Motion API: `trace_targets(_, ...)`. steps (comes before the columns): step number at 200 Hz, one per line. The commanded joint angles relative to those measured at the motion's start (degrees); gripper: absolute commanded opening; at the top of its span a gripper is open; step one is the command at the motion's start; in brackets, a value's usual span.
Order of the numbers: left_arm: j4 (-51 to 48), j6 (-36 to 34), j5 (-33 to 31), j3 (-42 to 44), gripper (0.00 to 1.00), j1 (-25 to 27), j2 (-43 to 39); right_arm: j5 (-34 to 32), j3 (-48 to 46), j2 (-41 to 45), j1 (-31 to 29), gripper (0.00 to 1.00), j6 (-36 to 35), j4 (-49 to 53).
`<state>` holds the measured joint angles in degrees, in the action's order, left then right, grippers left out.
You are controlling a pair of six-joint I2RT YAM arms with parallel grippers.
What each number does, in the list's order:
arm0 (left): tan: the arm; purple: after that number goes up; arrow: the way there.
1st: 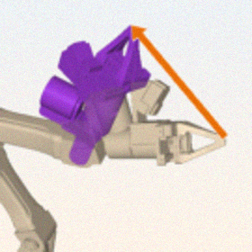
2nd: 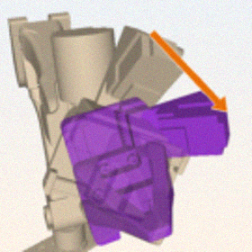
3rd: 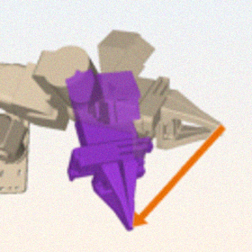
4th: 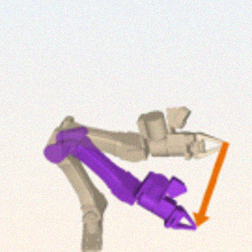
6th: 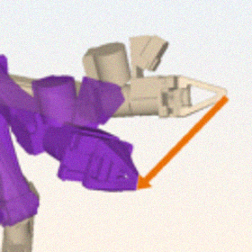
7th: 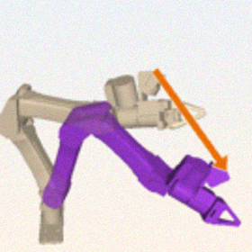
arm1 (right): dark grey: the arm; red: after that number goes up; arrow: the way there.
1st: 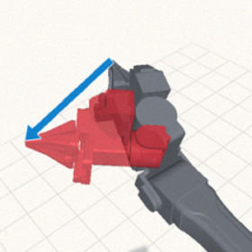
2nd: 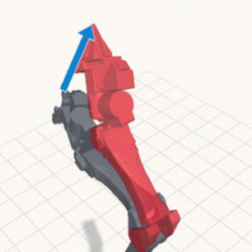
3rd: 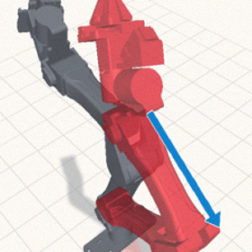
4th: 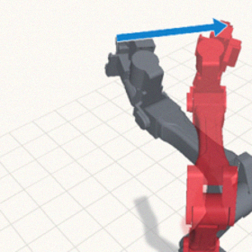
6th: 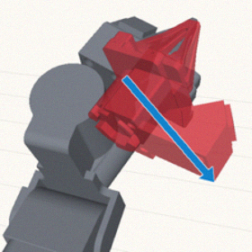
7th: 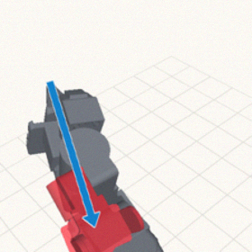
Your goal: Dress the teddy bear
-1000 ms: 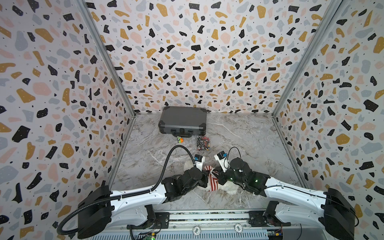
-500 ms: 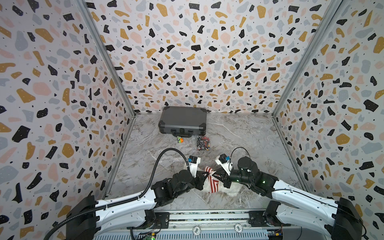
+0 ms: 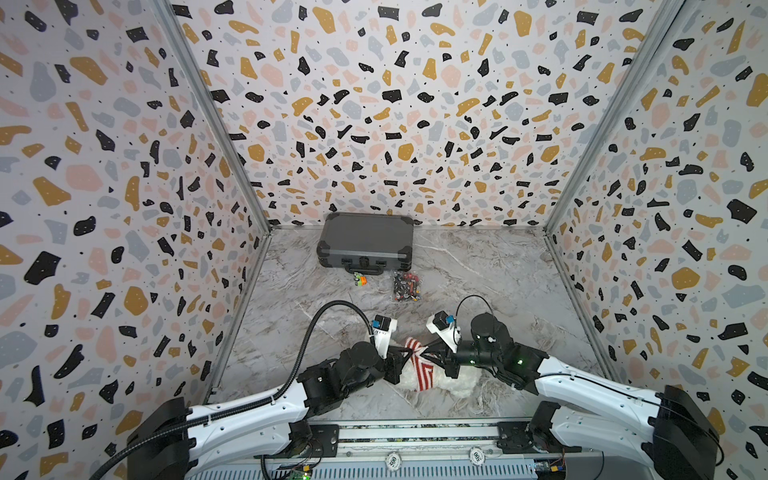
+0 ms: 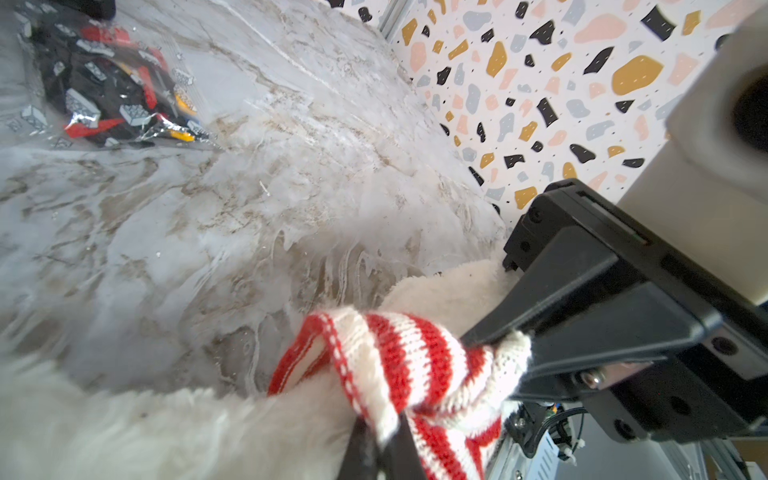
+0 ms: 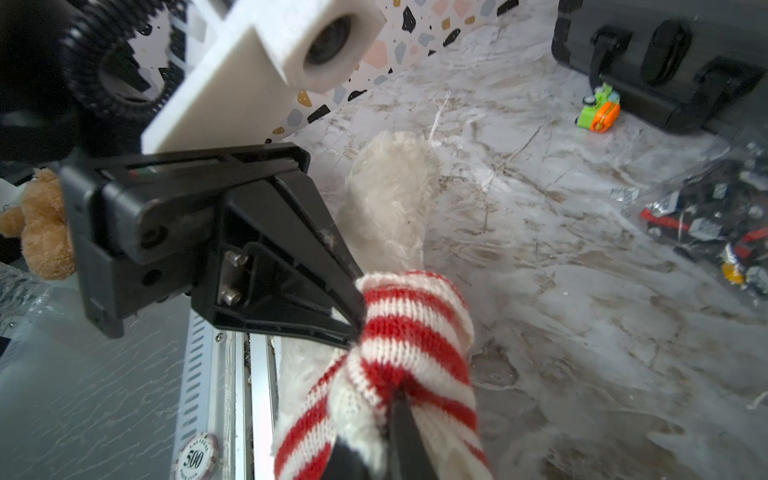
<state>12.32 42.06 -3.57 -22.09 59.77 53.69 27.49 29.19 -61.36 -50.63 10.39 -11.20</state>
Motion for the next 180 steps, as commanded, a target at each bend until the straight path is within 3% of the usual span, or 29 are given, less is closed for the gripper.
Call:
trace_targets(1,0.73,-2.11,-3.99,1.51,0.0,-1.87,1.8,1.4,1.5,-1.88,-0.56,0.18,1.04,-0.39)
trace_targets(35,1.71,-2.25,-2.15,2.3,0.0,-0.73,4.04,-4.37,2.06,-2.04,-0.67,0.34,0.85,2.57)
trace_targets(49,4.21,-1.82,-1.6,2.81,0.0,-0.53,4.3,-7.46,1.75,1.12,-0.87,0.45,1.02,3.74)
trace_targets(77,5.04,-1.02,-0.82,2.97,0.0,-0.21,3.5,-17.55,3.43,6.55,-4.6,0.48,-0.38,10.7)
trace_targets(95,5.04,-0.76,-0.45,2.71,0.0,-0.01,2.74,-24.07,5.24,8.47,-8.93,0.41,-0.75,14.79)
trace_targets(120,4.34,-0.93,-0.21,2.1,0.0,0.52,2.87,-29.72,7.44,8.83,-13.67,0.23,-0.81,17.68)
trace_targets(156,4.09,-1.22,-0.17,1.44,0.0,1.3,3.02,-31.18,10.1,4.95,-14.8,0.05,-1.5,20.43)
trace_targets(180,3.95,-1.22,-0.27,1.17,0.0,1.88,3.1,-30.33,10.76,2.78,-14.99,0.0,-1.74,21.16)
